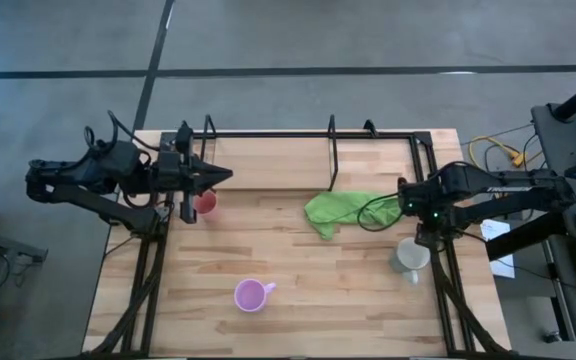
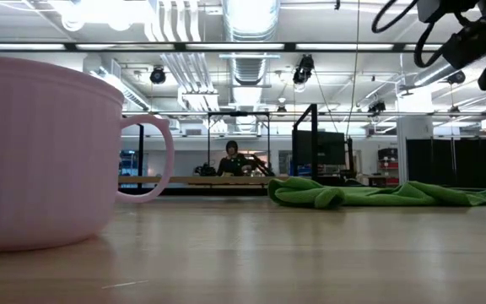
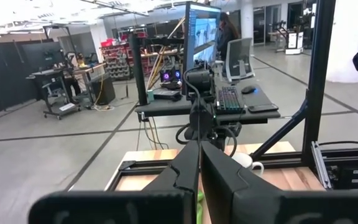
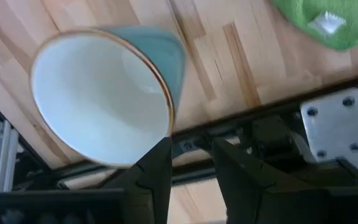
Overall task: Stack small to large cups/mugs on shelf
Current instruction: Put the blue mug on the shelf
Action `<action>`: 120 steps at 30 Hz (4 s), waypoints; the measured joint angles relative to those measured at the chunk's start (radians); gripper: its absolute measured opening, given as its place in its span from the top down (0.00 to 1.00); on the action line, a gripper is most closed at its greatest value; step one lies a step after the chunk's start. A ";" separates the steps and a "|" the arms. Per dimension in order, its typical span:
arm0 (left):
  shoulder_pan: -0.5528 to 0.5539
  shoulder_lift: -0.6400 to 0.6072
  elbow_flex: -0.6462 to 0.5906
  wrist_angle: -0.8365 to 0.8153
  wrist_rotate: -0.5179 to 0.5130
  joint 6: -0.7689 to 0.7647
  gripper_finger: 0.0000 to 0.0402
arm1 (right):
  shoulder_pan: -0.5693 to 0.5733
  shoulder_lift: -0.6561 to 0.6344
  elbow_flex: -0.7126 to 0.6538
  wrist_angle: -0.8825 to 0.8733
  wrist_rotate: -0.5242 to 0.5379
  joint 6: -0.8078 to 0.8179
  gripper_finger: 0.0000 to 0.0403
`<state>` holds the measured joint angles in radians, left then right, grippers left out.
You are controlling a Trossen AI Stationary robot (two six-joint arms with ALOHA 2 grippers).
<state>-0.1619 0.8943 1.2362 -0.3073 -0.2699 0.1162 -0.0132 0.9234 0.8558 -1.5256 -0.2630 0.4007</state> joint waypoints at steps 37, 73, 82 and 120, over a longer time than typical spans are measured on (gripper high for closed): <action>0.000 0.018 0.000 0.000 0.000 0.000 1.00 | 0.000 0.001 -0.030 0.105 0.002 0.048 0.72; 0.000 0.021 0.000 0.000 0.000 0.001 1.00 | 0.001 0.056 -0.133 0.257 0.002 0.044 0.79; 0.000 0.020 0.000 0.000 0.000 0.001 1.00 | 0.000 0.060 -0.134 0.271 0.011 0.045 0.96; 0.000 0.041 0.000 -0.103 -0.293 -0.005 1.00 | -0.006 0.815 0.847 0.256 0.373 -0.403 0.97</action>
<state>-0.1616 0.9349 1.2362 -0.4105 -0.5629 0.1116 -0.0189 1.7382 1.7024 -1.2692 0.1103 -0.0021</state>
